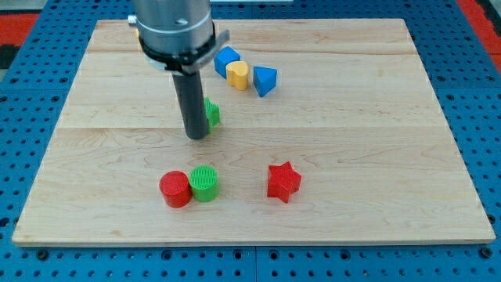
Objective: Slide blue cube towards the top right
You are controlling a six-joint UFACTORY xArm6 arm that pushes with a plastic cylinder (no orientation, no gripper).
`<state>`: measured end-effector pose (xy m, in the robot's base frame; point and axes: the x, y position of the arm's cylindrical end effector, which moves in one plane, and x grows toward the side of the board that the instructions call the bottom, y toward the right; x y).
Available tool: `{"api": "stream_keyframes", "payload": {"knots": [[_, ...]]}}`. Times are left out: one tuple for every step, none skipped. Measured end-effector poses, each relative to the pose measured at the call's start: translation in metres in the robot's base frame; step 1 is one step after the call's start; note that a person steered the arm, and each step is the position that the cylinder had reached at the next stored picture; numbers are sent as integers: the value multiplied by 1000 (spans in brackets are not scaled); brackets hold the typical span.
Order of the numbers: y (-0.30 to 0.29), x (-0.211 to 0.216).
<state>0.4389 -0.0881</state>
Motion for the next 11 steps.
{"api": "stream_keyframes", "payload": {"knots": [[-25, -38], [-26, -53], [-31, -62], [-33, -112], [8, -125], [43, -129], [44, -145], [44, -161], [44, -175], [44, -184], [43, -191]]}}
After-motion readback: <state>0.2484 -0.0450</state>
